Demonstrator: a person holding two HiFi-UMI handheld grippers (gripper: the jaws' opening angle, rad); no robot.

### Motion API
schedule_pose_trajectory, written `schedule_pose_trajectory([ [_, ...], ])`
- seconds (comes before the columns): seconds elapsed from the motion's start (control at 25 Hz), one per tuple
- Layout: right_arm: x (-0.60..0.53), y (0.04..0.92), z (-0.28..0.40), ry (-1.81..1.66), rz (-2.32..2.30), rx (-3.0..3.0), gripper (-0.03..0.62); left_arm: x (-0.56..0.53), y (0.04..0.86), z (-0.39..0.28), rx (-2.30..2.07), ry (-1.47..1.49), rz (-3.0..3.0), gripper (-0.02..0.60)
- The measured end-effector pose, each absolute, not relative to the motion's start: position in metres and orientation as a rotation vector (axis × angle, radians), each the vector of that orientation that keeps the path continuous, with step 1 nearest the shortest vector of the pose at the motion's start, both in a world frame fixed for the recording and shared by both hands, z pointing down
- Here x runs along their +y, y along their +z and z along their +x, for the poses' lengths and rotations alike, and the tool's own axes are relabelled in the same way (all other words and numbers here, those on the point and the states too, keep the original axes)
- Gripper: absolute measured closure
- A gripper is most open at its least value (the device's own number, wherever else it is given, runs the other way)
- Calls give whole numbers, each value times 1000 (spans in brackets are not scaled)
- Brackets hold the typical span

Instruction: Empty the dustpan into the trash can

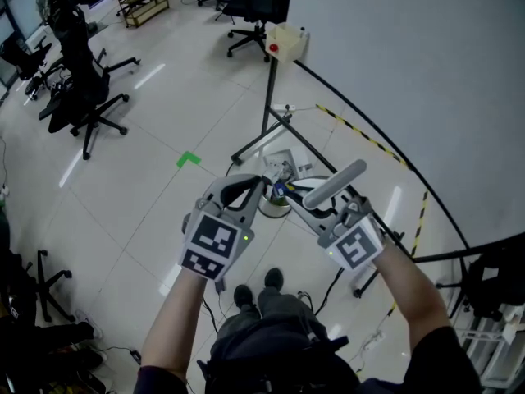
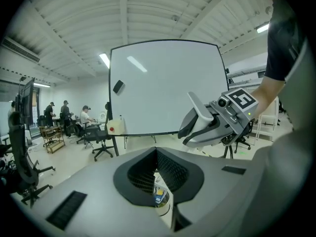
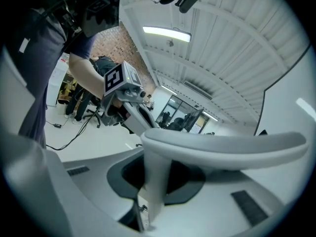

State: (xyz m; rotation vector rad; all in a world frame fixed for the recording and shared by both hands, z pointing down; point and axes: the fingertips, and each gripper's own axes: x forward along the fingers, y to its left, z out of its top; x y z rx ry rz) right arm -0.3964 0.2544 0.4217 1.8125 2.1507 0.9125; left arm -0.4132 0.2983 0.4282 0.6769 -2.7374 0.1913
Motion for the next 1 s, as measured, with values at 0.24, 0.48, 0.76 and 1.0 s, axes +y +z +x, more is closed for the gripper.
schedule_pose_trajectory([
  [0.24, 266, 432, -374, 950, 1817, 2128, 528, 310, 433, -391, -2740, 184, 674, 584],
  [0.48, 257, 431, -374, 935, 1770, 2155, 528, 314, 437, -382, -2725, 192, 668, 584],
  [0.76, 239, 429, -369, 908, 1720, 2203, 530, 312, 445, -377, -2693, 206, 682, 584],
  [1.0, 224, 423, -378, 883, 1732, 2176, 530, 302, 460, -382, -2652, 223, 697, 584],
])
